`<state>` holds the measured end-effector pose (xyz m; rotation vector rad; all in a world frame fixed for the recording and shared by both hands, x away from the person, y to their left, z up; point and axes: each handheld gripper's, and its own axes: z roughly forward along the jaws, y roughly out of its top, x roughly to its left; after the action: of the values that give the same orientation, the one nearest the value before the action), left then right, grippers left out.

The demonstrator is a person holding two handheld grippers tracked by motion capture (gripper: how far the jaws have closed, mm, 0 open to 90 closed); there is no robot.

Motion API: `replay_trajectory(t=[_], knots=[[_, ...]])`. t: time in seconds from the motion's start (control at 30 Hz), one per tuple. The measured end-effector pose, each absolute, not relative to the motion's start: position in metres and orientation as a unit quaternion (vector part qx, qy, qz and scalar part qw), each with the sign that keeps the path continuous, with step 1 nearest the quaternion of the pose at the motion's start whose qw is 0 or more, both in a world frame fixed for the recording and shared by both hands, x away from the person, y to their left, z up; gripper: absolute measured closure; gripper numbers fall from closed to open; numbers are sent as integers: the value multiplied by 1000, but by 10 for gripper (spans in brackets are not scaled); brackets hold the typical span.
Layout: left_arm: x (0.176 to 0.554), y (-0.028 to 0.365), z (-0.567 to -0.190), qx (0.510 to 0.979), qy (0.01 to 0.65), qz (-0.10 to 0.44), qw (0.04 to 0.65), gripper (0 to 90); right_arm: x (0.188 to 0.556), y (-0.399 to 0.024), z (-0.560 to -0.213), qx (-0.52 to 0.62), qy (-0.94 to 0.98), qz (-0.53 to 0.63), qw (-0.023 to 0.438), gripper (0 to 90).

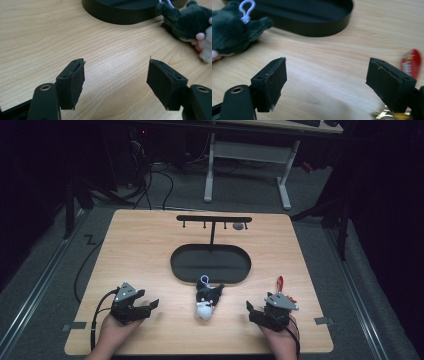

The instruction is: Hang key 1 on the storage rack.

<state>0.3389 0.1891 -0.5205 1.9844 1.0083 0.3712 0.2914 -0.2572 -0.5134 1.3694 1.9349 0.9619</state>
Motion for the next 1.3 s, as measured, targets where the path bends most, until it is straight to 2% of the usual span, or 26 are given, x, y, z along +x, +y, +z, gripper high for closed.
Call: replay_trajectory(t=[0.1, 0.23, 0.43, 0.57, 0.93, 1.03, 1.3], knots=[[335, 183, -516, 803, 379, 185, 421, 291, 292, -251, -515, 500, 735, 356, 287, 162], [336, 178, -516, 809, 371, 194, 412, 291, 290, -250, -517, 487, 740, 367, 284, 161], [338, 181, -517, 807, 378, 194, 410, 289, 290, -253, -517, 489, 742, 370, 272, 153], [340, 183, -516, 802, 386, 193, 414, 308, 292, -250, -518, 482, 753, 372, 248, 154], [337, 183, -515, 801, 380, 211, 412, 307, 292, -245, -519, 474, 762, 370, 243, 165], [338, 184, -515, 803, 378, 205, 413, 337, 292, -244, -517, 473, 762, 369, 245, 184], [340, 176, -520, 813, 377, 198, 397, 328, 292, -243, -516, 478, 770, 342, 248, 188]])
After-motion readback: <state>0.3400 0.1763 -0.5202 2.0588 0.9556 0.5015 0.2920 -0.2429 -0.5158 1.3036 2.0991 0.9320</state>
